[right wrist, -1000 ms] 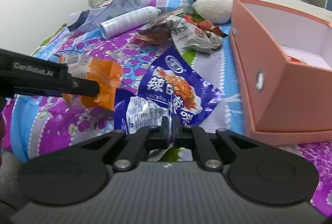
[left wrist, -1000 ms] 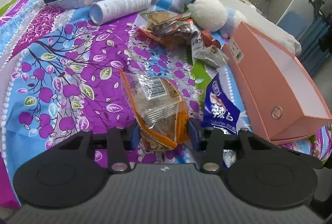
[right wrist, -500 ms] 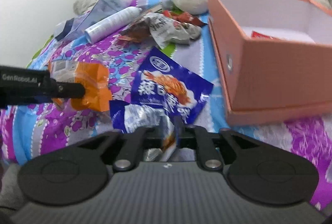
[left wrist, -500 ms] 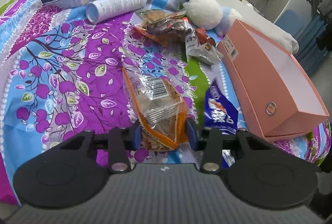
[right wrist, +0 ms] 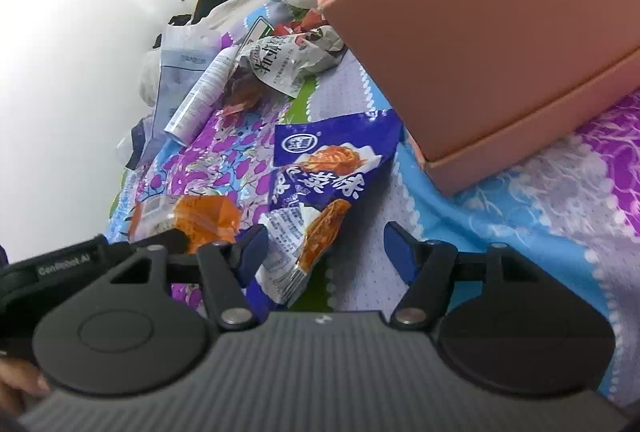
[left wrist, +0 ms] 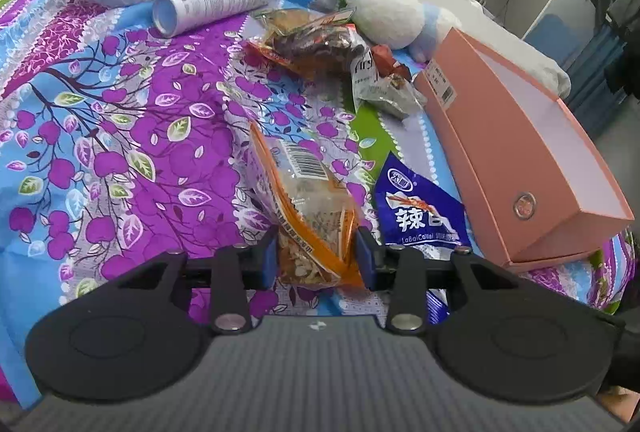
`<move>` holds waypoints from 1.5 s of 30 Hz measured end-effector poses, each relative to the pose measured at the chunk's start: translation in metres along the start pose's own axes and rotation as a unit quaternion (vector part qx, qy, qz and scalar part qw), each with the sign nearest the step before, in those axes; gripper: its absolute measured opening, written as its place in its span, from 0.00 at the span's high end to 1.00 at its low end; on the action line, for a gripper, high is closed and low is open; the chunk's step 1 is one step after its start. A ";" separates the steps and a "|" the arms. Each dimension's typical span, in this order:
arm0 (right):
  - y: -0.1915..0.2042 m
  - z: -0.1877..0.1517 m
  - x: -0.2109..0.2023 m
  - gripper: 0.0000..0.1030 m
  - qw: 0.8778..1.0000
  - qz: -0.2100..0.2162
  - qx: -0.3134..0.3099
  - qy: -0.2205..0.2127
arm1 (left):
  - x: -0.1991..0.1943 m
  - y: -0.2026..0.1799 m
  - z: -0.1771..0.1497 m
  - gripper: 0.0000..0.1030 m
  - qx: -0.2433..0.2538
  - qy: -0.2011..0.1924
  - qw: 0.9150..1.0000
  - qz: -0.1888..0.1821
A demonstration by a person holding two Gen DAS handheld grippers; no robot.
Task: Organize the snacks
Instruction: 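Lift both held packets and carry them over the pink box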
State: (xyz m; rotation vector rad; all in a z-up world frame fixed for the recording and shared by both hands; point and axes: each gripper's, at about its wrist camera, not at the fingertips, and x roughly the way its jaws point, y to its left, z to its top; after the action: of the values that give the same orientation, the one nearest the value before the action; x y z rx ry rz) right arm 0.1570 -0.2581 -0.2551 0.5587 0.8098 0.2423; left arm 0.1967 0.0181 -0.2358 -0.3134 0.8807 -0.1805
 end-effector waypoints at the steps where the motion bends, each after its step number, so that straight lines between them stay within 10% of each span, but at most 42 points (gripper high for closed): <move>1: 0.001 0.001 0.001 0.35 1.000 -0.001 -0.003 0.002 | 0.001 -0.001 0.000 0.57 0.000 0.001 1.000 -0.001; 13: 0.028 0.006 0.009 0.70 0.997 -0.003 -0.073 0.018 | 0.000 -0.011 0.001 0.61 0.006 -0.011 1.000 0.005; 19: 0.053 0.000 -0.004 0.73 0.983 -0.066 -0.170 0.009 | -0.018 -0.012 0.004 0.62 0.009 -0.025 1.000 0.008; 45: 0.107 0.006 -0.112 0.73 0.957 -0.118 -0.256 -0.071 | -0.121 -0.060 0.007 0.62 0.059 -0.074 0.995 -0.020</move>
State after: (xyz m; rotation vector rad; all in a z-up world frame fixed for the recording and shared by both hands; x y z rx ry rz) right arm 0.0862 -0.2172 -0.1227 -0.0110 0.6326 0.1804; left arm 0.1248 -0.0023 -0.1228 -0.2307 0.7146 -0.2422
